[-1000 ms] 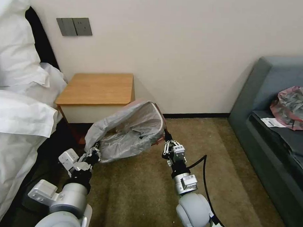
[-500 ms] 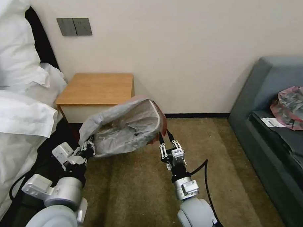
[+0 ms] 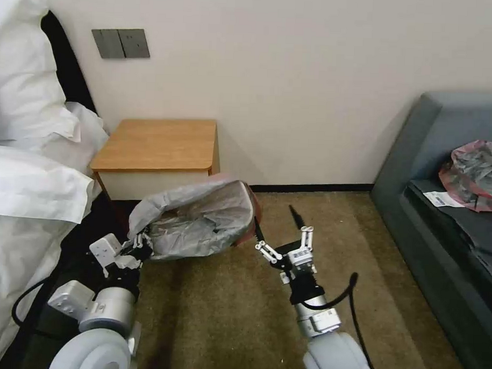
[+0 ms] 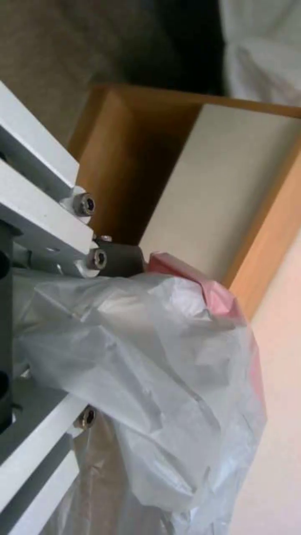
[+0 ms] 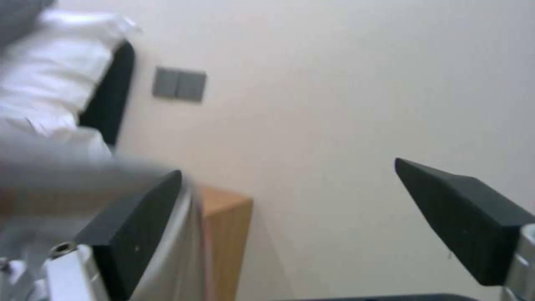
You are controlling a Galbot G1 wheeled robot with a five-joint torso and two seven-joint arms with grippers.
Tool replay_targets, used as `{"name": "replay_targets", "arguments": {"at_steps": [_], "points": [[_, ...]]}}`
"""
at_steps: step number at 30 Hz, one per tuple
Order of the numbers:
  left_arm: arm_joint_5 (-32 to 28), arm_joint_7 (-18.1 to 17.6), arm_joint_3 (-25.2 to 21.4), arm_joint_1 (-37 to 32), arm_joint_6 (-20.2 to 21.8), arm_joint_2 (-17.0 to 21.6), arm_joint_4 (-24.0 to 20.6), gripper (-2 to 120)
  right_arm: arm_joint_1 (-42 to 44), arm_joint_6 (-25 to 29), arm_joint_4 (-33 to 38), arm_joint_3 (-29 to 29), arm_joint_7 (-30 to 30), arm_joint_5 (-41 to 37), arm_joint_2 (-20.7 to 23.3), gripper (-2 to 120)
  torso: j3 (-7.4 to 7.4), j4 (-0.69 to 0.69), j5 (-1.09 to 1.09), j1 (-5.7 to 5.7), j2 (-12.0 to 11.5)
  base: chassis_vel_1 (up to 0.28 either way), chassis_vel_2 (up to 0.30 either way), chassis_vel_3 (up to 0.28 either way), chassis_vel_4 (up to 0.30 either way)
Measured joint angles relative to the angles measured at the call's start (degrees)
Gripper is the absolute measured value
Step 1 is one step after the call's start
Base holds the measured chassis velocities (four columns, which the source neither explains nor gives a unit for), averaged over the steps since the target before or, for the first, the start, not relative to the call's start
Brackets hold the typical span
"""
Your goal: Pick up the garbage bag from the table and place it over the trash can.
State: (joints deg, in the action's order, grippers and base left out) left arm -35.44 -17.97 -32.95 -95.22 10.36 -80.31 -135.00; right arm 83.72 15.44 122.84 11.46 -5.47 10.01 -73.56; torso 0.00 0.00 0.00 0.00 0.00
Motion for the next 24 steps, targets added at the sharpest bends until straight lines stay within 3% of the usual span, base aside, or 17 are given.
{"name": "replay_targets", "arguments": {"at_steps": [5, 7, 8, 11, 16, 21, 24], "points": [[8.7, 6.17, 0.65, -0.64, -6.05, 0.64, 2.79, 8, -3.77, 0.19, 1.04, 2.73, 9.05, -12.08, 5.12, 100, 0.0, 0.01, -0.01, 0.0, 0.0, 0.0, 0.0, 0.0, 0.0], [12.05, 9.83, 0.57, -0.89, -10.09, 1.02, 4.05, 8, -5.59, -3.9, 2.04, 2.54, 13.7, -24.12, 8.13, 100, 0.0, 0.0, -0.01, 0.0, 0.0, 0.0, 0.0, 0.0, 0.0], [12.05, 9.83, 0.57, -0.89, -10.09, 1.02, 4.05, 8, -5.59, -3.9, 2.04, 2.54, 13.7, -24.12, 8.13, 100, 0.0, 0.0, -0.01, 0.0, 0.0, 0.0, 0.0, 0.0, 0.0], [13.03, 13.43, 0.22, -1.2, -14.15, 1.44, 4.77, 8, -8.89, -9.77, 1.8, 4.17, 23.11, -36.77, 11.77, 100, 0.0, 0.0, -0.01, 0.0, 0.0, 0.0, 0.0, 0.0, 0.0], [14.66, 16.53, -0.06, -1.11, -19.67, 1.08, 6.01, 8, -13.71, -13.89, -1.4, 5.34, 31.95, -41.45, 15.46, 100, 0.0, 0.01, 0.0, 0.0, 0.0, 0.0, 0.0, 0.0, 0.0], [16.0, 18.97, -0.13, -1.12, -23.53, 0.59, 7.11, 8, -16.46, -16.28, -2.75, 4.64, 34.61, -45.14, 17.73, 100, 0.0, 0.01, 0.0, 0.0, 0.0, 0.0, 0.0, 0.0, 0.0], [17.21, 21.56, -0.18, -1.26, -26.81, 0.11, 8.05, 8, -19.3, -18.05, -3.81, 2.66, 33.62, -51.29, 20.14, 100, 0.0, 0.0, -0.02, 0.0, 0.0, 0.0, 0.0, 0.0, 0.0]]}}
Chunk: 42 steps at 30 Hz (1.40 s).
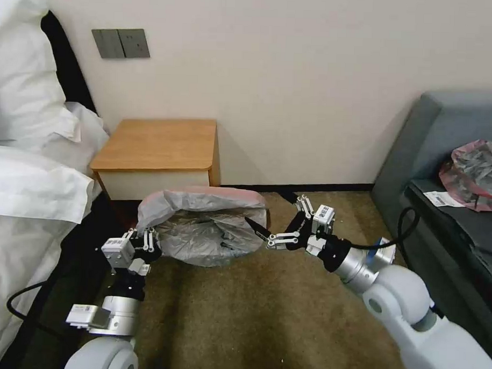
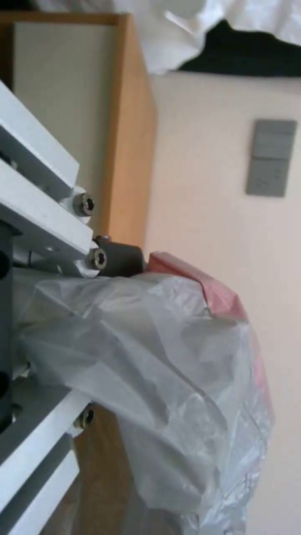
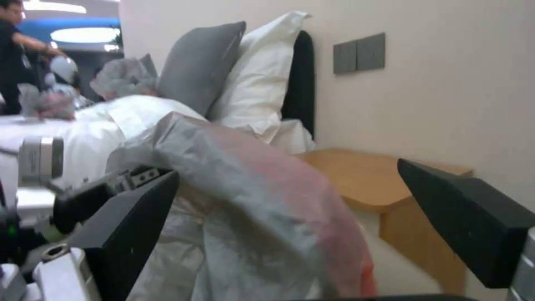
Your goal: Pick up the garbage bag from the table and place it over the trash can.
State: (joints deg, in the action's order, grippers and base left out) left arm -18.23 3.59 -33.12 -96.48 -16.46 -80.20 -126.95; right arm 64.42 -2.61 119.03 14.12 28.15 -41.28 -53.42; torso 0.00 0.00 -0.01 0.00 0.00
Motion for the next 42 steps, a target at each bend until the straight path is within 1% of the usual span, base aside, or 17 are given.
{"name": "replay_targets", "arguments": {"at_steps": [1, 2, 4, 6, 11, 17, 20, 24, 25, 28, 29, 33, 34, 37, 39, 40, 42], "points": [[0.16, 0.91, -0.03, 0.0, -1.25, -0.22, 0.39, 8, -0.95, -0.87, -0.12, -0.75, -1.22, -3.34, 1.04, 100, 0.0, 0.01, 0.01, 0.0, 0.0, 0.0, 0.0, 0.0, 0.0], [0.16, 0.91, -0.03, 0.0, -1.25, -0.22, 0.39, 8, -0.95, -0.87, -0.12, -0.75, -1.22, -3.34, 1.04, 100, 0.0, 0.01, 0.01, 0.0, 0.0, 0.0, 0.0, 0.0, 0.0], [0.41, 2.54, -0.25, 0.1, -3.56, -0.63, 1.25, 8, -1.93, -1.86, -0.14, -1.59, -2.12, -6.69, 2.68, 99, 0.0, 0.01, 0.01, 0.0, 0.0, 0.0, 0.0, 0.0, 0.0], [0.53, 3.77, -0.44, 0.27, -5.69, -0.98, 2.07, 8, -2.45, -2.25, -0.14, -2.1, -2.27, -8.5, 4.19, 98, 0.0, 0.01, 0.02, 0.0, 0.0, 0.0, 0.0, 0.0, 0.0], [0.37, 5.37, -0.7, 0.68, -9.01, -1.62, 3.57, 8, -2.68, -2.87, -0.25, -2.34, -1.88, -11.23, 6.35, 98, 0.0, 0.0, 0.01, 0.0, 0.0, 0.0, 0.0, 0.0, 0.0], [0.36, 5.75, -0.63, 0.97, -9.69, -2.05, 4.14, 8, -2.54, -3.29, -0.58, -2.26, -0.72, -14.43, 8.46, 97, 0.0, 0.0, 0.01, 0.0, 0.0, 0.0, 0.0, 0.0, 0.0], [0.34, 5.75, -0.62, 1.11, -9.69, -2.05, 4.2, 8, -2.38, -3.52, -0.22, -2.13, -0.41, -15.53, 9.25, 95, 0.0, 0.0, 0.01, 0.0, 0.0, 0.0, 0.0, 0.0, 0.0], [0.23, 5.9, -0.72, 1.06, -9.7, -1.96, 4.2, 8, -2.18, -3.61, 0.14, -2.41, -0.13, -16.13, 9.78, 76, 0.0, 0.0, 0.01, 0.0, 0.0, 0.0, 0.0, 0.0, 0.0], [0.23, 5.9, -0.72, 1.06, -9.7, -1.96, 4.2, 8, -2.18, -3.61, 0.14, -2.41, -0.13, -16.13, 9.78, 76, 0.0, 0.0, 0.01, 0.0, 0.0, 0.0, 0.0, 0.0, 0.0], [0.23, 5.94, -0.79, 0.69, -9.81, -2.02, 4.17, 8, -2.01, -3.71, 0.43, -2.47, -0.12, -16.46, 9.97, 64, 0.0, 0.01, 0.01, 0.0, 0.0, 0.0, 0.0, 0.0, 0.0], [0.23, 5.94, -0.79, 0.69, -9.81, -2.02, 4.17, 8, -2.01, -3.71, 0.43, -2.47, -0.12, -16.46, 9.97, 64, 0.0, 0.01, 0.01, 0.0, 0.0, 0.0, 0.0, 0.0, 0.0], [0.23, 5.94, -0.76, 0.62, -9.92, -2.26, 3.95, 8, -1.5, -3.71, 0.69, -2.55, 0.43, -16.83, 11.03, 43, 0.0, 0.0, 0.01, 0.0, 0.0, 0.0, 0.0, 0.0, 0.0], [0.23, 5.94, -0.76, 0.62, -9.92, -2.26, 3.95, 8, -1.5, -3.71, 0.69, -2.55, 0.43, -16.83, 11.03, 43, 0.0, 0.0, 0.01, 0.0, 0.0, 0.0, 0.0, 0.0, 0.0], [0.23, 5.92, -0.67, 0.71, -9.92, -2.3, 3.78, 8, -1.07, -3.71, 1.19, -2.6, 0.75, -17.25, 11.91, 29, 0.0, 0.0, 0.01, 0.0, 0.0, 0.0, 0.0, 0.0, 0.0], [0.23, 5.91, -0.65, 0.72, -9.92, -2.31, 3.75, 8, -1.04, -3.71, 1.21, -2.6, 0.75, -17.26, 11.97, 27, 0.0, 0.0, 0.01, 0.0, 0.0, 0.0, 0.0, 0.0, 0.0], [0.23, 5.88, -0.62, 0.73, -9.92, -2.33, 3.72, 8, -0.97, -3.67, 1.26, -2.58, 0.75, -17.27, 12.06, 21, 0.0, 0.0, 0.01, 0.0, 0.0, 0.0, 0.0, 0.0, 0.0], [0.23, 5.86, -0.57, 0.71, -9.91, -2.35, 3.72, 8, -0.96, -3.61, 1.31, -2.54, 0.73, -17.27, 12.05, 18, 0.0, 0.0, 0.02, 0.0, 0.0, 0.0, 0.0, 0.0, 0.0]]}}
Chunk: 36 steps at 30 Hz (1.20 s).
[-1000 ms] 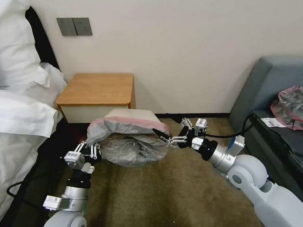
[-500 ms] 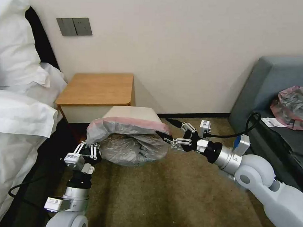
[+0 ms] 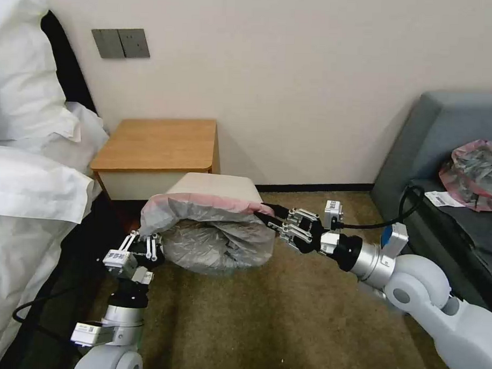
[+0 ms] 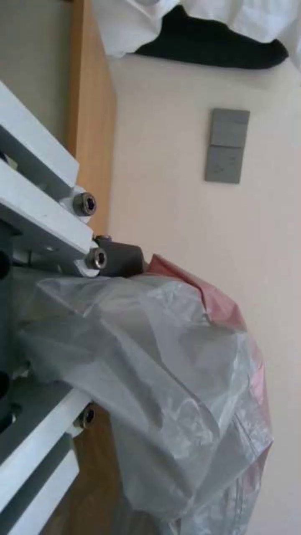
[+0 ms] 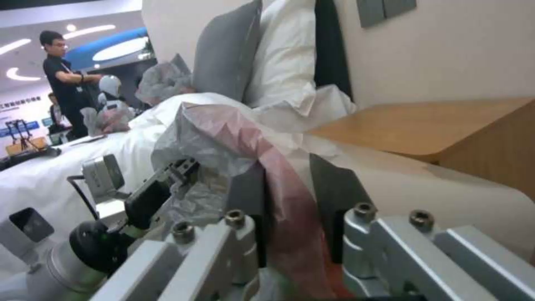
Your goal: Pick up the garbage bag from the table and place it over the trash can.
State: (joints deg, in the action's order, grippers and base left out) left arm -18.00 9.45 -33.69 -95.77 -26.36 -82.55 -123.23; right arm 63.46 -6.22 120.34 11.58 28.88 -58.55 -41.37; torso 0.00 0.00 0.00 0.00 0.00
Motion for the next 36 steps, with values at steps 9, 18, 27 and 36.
{"name": "replay_targets", "arguments": {"at_steps": [9, 18, 27, 36], "points": [[0.3, -0.09, 0.33, -0.15, 0.35, -0.01, -0.21, 8, -0.37, 0.44, 0.19, 0.15, -0.25, 0.0, -1.0, 15, 0.0, 0.0, 0.0, 0.0, 0.0, 0.0, 0.0, 0.0, 0.0], [2.83, -1.8, 0.5, -0.48, 3.03, -0.17, -0.28, 7, -0.34, 2.36, 1.19, -0.21, 1.21, 3.75, -1.59, 14, 0.0, 0.0, 0.0, 0.0, 0.0, 0.0, 0.0, 0.0, 0.0], [3.16, -1.74, 1.09, -0.36, 3.54, -0.29, -0.44, 7, -0.59, 2.73, 0.29, -0.77, 1.71, 4.49, -2.41, 27, 0.0, 0.0, 0.0, 0.0, 0.0, 0.0, 0.0, 0.0, 0.0], [3.24, -1.5, 1.13, -0.39, 3.54, -0.43, -0.51, 6, -0.79, 2.52, -0.11, -1.02, 1.81, 4.47, -2.87, 54, 0.0, 0.0, 0.0, 0.0, 0.0, 0.0, 0.0, 0.0, 0.0]]}}
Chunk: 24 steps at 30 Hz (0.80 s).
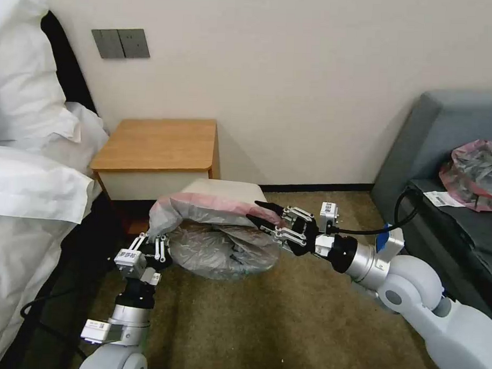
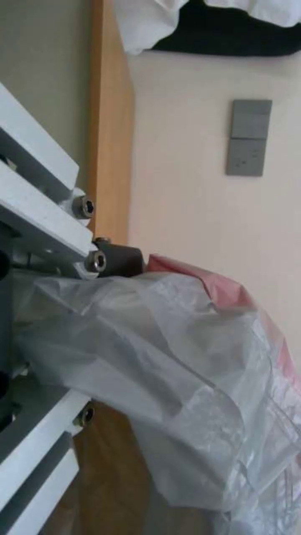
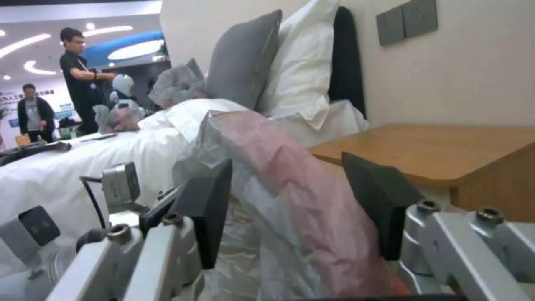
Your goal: Pick up the garbage bag from the table and place it over the trash can.
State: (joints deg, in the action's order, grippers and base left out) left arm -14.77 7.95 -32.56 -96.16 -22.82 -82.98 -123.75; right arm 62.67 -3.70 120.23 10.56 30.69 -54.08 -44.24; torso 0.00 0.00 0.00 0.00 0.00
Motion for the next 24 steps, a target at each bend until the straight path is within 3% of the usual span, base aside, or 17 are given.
{"name": "replay_targets", "arguments": {"at_steps": [6, 9, 11, 13, 16, 24], "points": [[-0.19, -0.04, -0.13, -0.06, -0.12, -0.02, -0.13, 6, 0.2, 0.04, 0.0, 0.15, -0.22, -0.06, -0.04, 38, 0.0, 0.0, 0.0, 0.0, 0.0, 0.0, 0.0, 0.0, 0.0], [-0.26, -0.05, -0.17, -0.13, -0.19, -0.04, -0.13, 6, 0.23, 0.16, 0.14, 0.38, -0.33, -0.14, -0.04, 24, 0.0, 0.0, 0.0, 0.0, 0.0, 0.0, 0.0, 0.0, 0.0], [-0.27, -0.05, -0.19, -0.16, -0.21, -0.05, -0.13, 6, 0.25, 0.19, 0.26, 0.45, -0.36, -0.17, -0.04, 22, 0.0, 0.0, 0.0, 0.0, 0.0, 0.0, 0.0, 0.0, 0.0], [-0.3, -0.04, -0.26, -0.23, -0.22, -0.06, -0.13, 6, 0.28, 0.37, 0.64, 0.7, -0.5, -0.29, -0.06, 10, 0.0, 0.0, 0.0, 0.0, 0.0, 0.0, 0.0, 0.0, 0.0], [-0.31, -0.09, -0.25, -0.27, -0.23, -0.12, 0.01, 6, 0.31, 0.41, 1.0, 0.77, -0.47, -0.38, -0.13, 0, 0.0, 0.0, 0.0, 0.0, 0.0, 0.0, 0.0, 0.0, 0.0], [-0.34, -0.08, -0.06, -0.4, -0.24, -0.28, 0.12, 6, 0.21, 0.66, 1.04, 0.83, -0.49, -0.33, -0.44, 0, 0.0, 0.0, 0.0, 0.0, 0.0, 0.0, 0.0, 0.0, 0.0]]}}
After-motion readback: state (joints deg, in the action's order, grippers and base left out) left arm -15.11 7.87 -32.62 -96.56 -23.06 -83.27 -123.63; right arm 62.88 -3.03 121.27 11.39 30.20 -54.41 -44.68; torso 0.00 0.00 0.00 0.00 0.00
